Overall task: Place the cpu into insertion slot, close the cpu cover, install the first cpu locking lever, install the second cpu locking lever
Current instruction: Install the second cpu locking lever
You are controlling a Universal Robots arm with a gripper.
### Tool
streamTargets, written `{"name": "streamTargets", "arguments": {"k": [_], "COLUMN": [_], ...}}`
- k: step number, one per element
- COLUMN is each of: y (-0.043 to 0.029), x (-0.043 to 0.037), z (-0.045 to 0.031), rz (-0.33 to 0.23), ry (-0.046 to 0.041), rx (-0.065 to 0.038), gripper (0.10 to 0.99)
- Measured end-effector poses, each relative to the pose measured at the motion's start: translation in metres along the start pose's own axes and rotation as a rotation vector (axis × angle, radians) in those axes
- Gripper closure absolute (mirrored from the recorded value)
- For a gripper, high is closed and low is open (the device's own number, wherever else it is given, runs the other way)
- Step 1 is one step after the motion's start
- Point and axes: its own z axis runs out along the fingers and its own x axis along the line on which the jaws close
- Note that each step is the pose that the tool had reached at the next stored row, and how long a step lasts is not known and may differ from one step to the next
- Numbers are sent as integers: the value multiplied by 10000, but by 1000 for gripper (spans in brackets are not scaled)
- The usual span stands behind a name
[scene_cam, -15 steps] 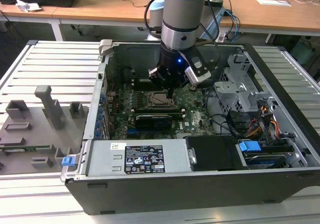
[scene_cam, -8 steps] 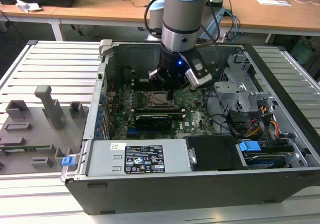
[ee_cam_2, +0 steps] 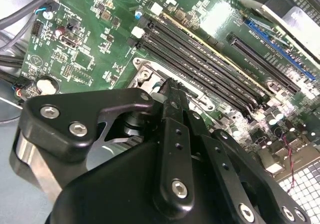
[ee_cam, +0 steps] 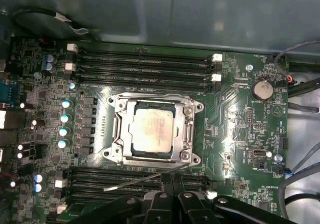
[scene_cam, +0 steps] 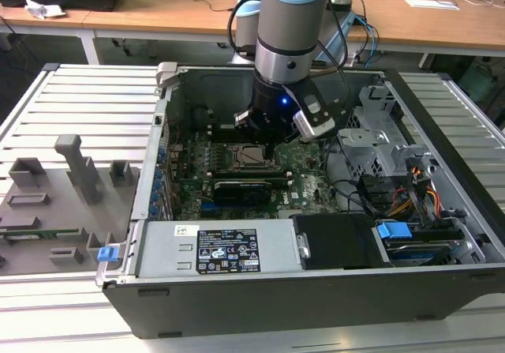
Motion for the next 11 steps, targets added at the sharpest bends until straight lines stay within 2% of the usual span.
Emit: {"name": "streamTargets", "arguments": {"k": [2,3,5,6,9,11], "y": [-17,-27,-41,-60,-91,-95], "x": [2,2,3,4,9,41], "z": [-1,-1,-1,-1,10,26], "rz": [2,2,1,1,-2,-29], "ry": [-2,-6,4,16,24,26], "rx": [-36,-88,-221,-328,-356,-358], "gripper": [980,980,980,980,980,980]}}
